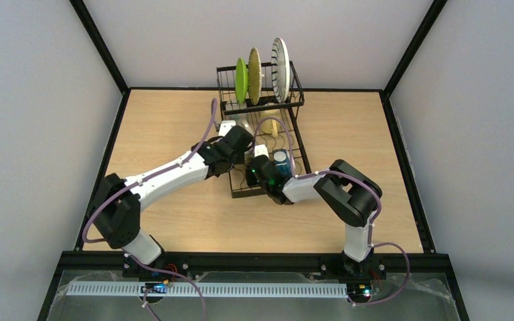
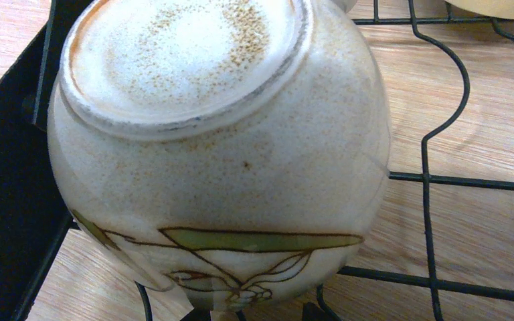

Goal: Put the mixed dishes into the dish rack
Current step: Move the bowl from the dish rack.

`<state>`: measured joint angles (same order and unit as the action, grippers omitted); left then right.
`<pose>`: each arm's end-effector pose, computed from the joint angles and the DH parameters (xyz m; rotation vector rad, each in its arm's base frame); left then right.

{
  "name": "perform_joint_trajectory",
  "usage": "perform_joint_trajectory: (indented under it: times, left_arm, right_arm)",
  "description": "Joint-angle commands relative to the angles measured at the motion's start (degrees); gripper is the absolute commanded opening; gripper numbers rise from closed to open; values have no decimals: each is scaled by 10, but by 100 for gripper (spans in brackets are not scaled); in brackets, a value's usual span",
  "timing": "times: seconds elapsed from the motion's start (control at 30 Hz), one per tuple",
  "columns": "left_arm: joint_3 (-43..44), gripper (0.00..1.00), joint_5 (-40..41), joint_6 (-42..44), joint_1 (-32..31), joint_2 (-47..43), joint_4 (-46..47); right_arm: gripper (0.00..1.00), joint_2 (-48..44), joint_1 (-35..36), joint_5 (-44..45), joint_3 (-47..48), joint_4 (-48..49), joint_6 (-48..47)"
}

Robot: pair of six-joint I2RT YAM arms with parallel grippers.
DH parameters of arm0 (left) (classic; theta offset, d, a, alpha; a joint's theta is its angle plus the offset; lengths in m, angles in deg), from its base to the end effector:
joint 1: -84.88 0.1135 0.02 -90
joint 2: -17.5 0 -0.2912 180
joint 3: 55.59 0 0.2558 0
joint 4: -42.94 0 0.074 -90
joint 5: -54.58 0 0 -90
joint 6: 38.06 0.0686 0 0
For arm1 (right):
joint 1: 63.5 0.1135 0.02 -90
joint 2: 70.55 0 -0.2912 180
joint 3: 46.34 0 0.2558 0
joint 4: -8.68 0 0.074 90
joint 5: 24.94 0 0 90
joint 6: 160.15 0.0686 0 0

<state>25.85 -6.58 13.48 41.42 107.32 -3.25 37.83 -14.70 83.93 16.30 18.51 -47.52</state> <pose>0.2767 -0.2167 0.2582 -0.0906 2.3642 -0.0359 0.2821 0.2885 0.1252 -0.3124 2.1583 0.3544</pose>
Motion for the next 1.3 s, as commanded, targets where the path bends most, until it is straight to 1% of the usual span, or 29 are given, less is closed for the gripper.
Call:
perform_joint_trajectory:
  times: [0.0, 0.43, 0.67, 1.03, 1.27]
  left_arm:
    - [28, 85, 20, 9, 2, 29, 23]
    - [65, 86, 60, -6, 2, 111, 45]
    - [71, 86, 80, -12, 3, 127, 44]
    - [74, 86, 81, -23, 7, 128, 36]
    - [82, 87, 85, -51, 10, 120, 12]
  right_arm:
    - [78, 20, -1, 42, -17, 53, -16]
    - [78, 47, -1, 76, -51, 174, -65]
    - [78, 55, -1, 86, -61, 218, -83]
    - [78, 56, -1, 91, -53, 238, -104]
    - [78, 24, -1, 88, -56, 210, -107]
